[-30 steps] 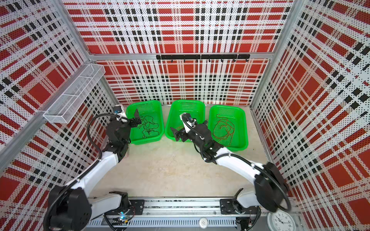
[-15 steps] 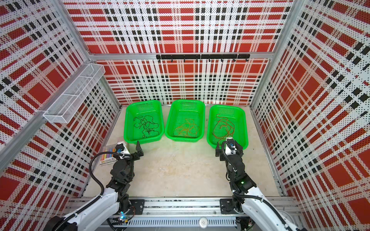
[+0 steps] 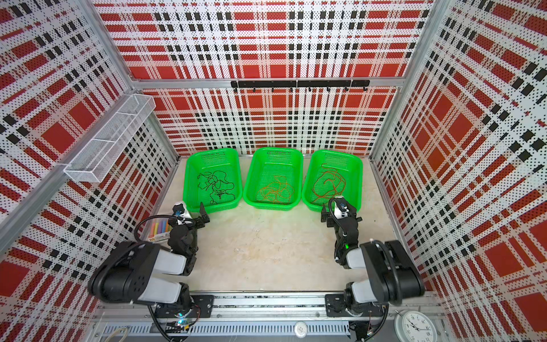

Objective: Untangle and sort cables by color
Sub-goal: Reset both arms

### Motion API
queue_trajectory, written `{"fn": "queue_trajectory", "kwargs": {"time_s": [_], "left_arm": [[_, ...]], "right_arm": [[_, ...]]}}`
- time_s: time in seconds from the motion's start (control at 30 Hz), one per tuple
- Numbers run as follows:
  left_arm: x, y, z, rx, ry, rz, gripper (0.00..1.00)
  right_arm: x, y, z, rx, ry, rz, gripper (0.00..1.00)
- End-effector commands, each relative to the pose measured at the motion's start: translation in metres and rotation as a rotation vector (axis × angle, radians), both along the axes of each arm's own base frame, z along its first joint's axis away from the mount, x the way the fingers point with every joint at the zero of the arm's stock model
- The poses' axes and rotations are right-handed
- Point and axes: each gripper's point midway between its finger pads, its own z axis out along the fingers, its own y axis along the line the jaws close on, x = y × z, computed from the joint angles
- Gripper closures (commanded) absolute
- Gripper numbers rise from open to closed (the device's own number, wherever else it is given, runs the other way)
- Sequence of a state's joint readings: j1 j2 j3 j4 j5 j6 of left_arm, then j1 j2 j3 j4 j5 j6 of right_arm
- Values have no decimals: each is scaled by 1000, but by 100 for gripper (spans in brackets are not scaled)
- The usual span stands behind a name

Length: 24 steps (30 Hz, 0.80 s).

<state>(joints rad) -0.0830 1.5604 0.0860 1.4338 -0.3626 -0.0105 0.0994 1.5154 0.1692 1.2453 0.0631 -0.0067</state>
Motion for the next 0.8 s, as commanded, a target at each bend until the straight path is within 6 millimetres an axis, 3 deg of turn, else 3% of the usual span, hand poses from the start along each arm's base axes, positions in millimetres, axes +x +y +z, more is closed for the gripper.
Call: {"fn": "queue_trajectory", "kwargs": {"time_s": [0.0, 0.07, 0.13, 0.2, 0.6, 0.77], "left_arm": [[-3, -1, 44, 20, -186, -7, 2], [7, -4, 35, 21, -125, -35, 2], [11, -4, 38, 17, -144, -35, 2], [11, -4, 37, 20, -141, -29, 2], [18, -1, 34, 16, -116, -5, 2], [20, 2, 33, 9, -110, 11, 2]], "right_arm": [[-1, -6, 21, 20, -132, 34, 0], [11, -8, 7, 22, -20, 20, 0], [25, -4, 6, 20, -3, 46, 0], [23, -14, 2, 36, 22, -13, 0], [31, -12, 1, 39, 31, 1, 0], [30, -22, 2, 50, 29, -56, 0]]}}
